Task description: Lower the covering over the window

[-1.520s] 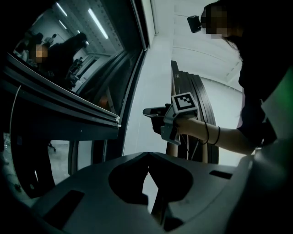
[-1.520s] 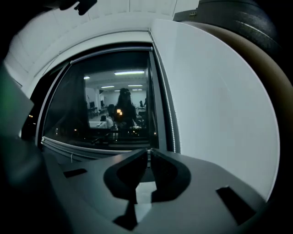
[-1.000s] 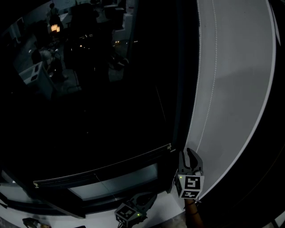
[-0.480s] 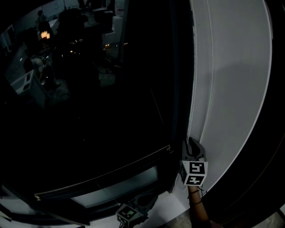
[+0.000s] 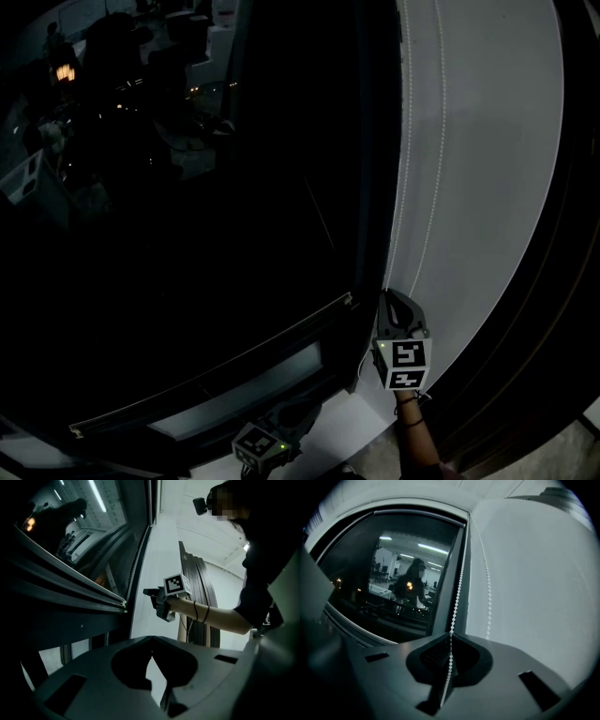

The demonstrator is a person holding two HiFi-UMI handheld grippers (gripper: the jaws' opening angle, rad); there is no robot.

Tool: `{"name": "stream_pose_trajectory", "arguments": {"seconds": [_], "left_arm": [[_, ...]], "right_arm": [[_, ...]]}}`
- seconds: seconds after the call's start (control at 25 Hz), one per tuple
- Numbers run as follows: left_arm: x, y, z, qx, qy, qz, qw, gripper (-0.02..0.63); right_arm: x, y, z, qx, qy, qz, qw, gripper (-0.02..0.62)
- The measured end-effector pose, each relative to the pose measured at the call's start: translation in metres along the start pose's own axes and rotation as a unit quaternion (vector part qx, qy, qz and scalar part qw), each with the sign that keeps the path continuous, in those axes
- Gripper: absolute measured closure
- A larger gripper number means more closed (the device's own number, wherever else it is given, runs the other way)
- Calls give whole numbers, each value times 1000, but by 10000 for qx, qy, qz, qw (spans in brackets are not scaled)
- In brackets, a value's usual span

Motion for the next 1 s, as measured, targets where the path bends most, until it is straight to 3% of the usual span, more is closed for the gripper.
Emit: {"name": "stream_pose_trajectory", "arguments": {"seconds": [0.24, 0.36, 0.64, 0.84, 1.0], "left_arm": [[3, -18, -1, -62, 141, -120, 9998, 604], [1, -31, -6, -211, 312, -208, 9991, 604], [3, -68, -22, -678, 487, -265, 9962, 604], [-1, -104, -53, -830, 651, -426, 9935, 532], [-4, -126, -77, -925, 760, -613, 9909, 511]], "right_arm": [[12, 4, 20, -54, 122, 149, 9998, 581], [17, 17, 26, 241, 37, 21, 9997, 581], [45, 111, 42, 1310, -189, -51, 9912, 581], [70, 166, 63, 1926, -483, -130, 9800, 583], [86, 201, 79, 2438, -736, -325, 9665, 583]]}}
Point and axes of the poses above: the fingertips, and each gripper's own axes: z backward along the fingers, x to its left, y out of its underside, the point moved 8 cm from there along z, backward along the fingers, and after that the axes turned 6 degrees about x, right-handed, at the moved point
